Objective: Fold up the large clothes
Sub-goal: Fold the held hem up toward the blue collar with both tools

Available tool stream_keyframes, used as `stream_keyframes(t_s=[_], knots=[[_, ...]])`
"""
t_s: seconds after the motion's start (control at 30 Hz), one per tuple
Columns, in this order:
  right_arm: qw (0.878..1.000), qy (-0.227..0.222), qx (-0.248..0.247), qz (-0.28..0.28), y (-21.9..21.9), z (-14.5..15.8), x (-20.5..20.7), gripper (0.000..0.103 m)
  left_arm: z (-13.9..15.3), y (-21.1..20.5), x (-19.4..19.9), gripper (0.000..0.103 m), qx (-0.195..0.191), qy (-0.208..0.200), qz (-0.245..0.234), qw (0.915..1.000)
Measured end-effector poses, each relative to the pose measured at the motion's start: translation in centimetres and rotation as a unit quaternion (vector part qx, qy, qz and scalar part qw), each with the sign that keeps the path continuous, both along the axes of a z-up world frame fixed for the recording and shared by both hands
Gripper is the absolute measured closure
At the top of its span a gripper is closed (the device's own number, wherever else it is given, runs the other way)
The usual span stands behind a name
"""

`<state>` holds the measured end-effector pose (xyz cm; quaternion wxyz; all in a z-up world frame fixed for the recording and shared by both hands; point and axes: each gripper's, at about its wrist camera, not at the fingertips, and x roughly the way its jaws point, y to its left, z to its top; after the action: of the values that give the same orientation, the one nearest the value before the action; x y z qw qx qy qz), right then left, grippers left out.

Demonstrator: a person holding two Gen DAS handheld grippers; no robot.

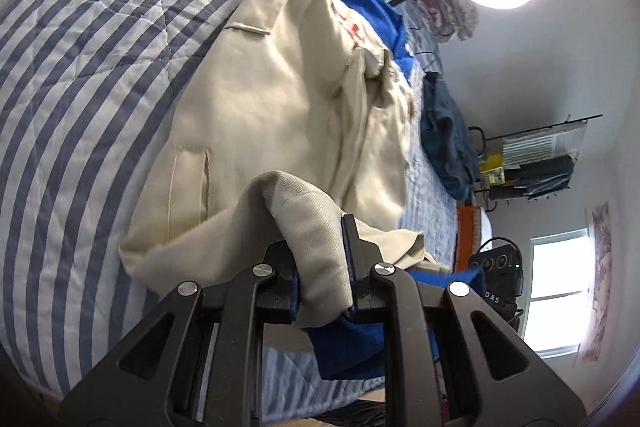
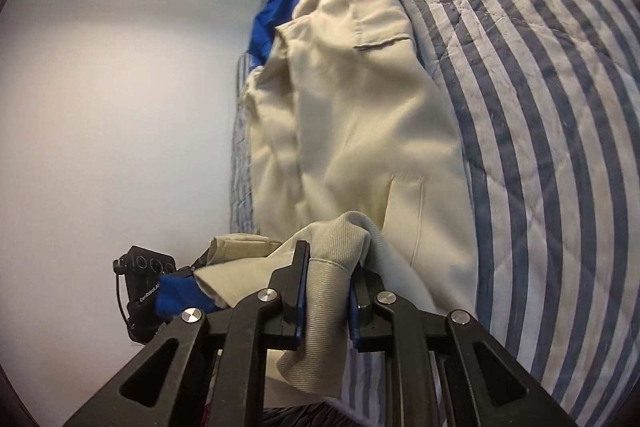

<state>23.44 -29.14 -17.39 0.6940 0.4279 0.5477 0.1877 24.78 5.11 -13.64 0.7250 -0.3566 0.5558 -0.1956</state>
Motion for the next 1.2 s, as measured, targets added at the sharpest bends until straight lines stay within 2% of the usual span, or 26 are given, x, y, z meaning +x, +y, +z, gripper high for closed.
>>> stream_keyframes(t_s=[0.2,0.27,0.33,0.43,0.5,0.57,0.6,0.63,0.7,0.77,0.83,0.9,0.93,0.97,1.07,1.13,1.2], knots=[[0.999,0.035,0.013,-0.004,-0.6,-2.2,1.8,0.087,-1.7,-0.1,1.9,0.087,-0.004,0.025,0.003,0.9997],[0.999,0.036,0.018,0.005,-0.8,-2.3,2.1,0.084,-1.9,-0.1,2.5,0.087,-0.011,0.034,0.003,0.9994],[0.999,0.04,0.032,0.012,-1.3,-2.2,2.5,0.075,-1.9,0.0,3.0,0.085,-0.021,0.04,0.003,0.999],[0.998,0.045,0.05,0.015,-2.1,-2.1,2.6,0.07,-1.8,0.6,3.6,0.075,-0.044,0.052,0.001,0.9977],[0.997,0.043,0.066,0.016,-2.4,-1.9,2.6,0.065,-1.6,1.1,4.0,0.059,-0.07,0.056,0.006,0.9959],[0.994,0.042,0.096,0.015,-3.2,-1.8,2.3,0.055,-1.1,1.8,4.4,0.053,-0.084,0.05,0.016,0.9951],[0.993,0.04,0.112,0.011,-3.6,-1.7,2.2,0.047,-0.8,2.1,4.6,0.052,-0.088,0.044,0.018,0.995],[0.992,0.037,0.122,0.004,-4.1,-1.5,2.1,0.043,-0.4,2.4,4.8,0.052,-0.09,0.039,0.02,0.995],[0.992,0.022,0.125,-0.007,-5.3,-0.5,1.8,0.043,0.7,3.2,5.0,0.052,-0.086,0.016,0.022,0.9959],[0.994,-0.012,0.108,-0.013,-6.5,1.1,1.6,0.043,2.0,3.6,5.1,0.052,-0.067,-0.021,0.007,0.9975],[0.997,-0.054,0.064,0.001,-6.8,2.9,1.3,0.043,3.1,3.5,5.0,0.052,-0.008,-0.06,-0.02,0.998],[0.995,-0.093,-0.014,0.04,-6.2,4.4,0.8,0.043,3.3,3.3,4.8,0.052,0.027,-0.086,-0.051,0.9947],[0.991,-0.106,-0.059,0.059,-5.6,4.7,0.5,0.043,3.0,3.1,4.5,0.052,0.04,-0.091,-0.067,0.9928],[0.988,-0.111,-0.078,0.068,-4.9,4.5,0.6,0.044,2.6,3.0,4.3,0.052,0.049,-0.096,-0.08,0.991],[0.982,-0.121,-0.109,0.098,-3.1,3.6,0.5,0.048,1.0,1.4,3.9,0.052,0.098,-0.104,-0.127,0.9817],[0.974,-0.133,-0.142,0.118,-1.8,3.3,0.7,0.048,-0.1,0.8,3.4,0.052,0.108,-0.099,-0.152,0.9775],[0.97,-0.136,-0.152,0.133,-0.7,2.5,1.3,0.048,-0.9,0.6,3.2,0.052,0.108,-0.092,-0.161,0.9767]])
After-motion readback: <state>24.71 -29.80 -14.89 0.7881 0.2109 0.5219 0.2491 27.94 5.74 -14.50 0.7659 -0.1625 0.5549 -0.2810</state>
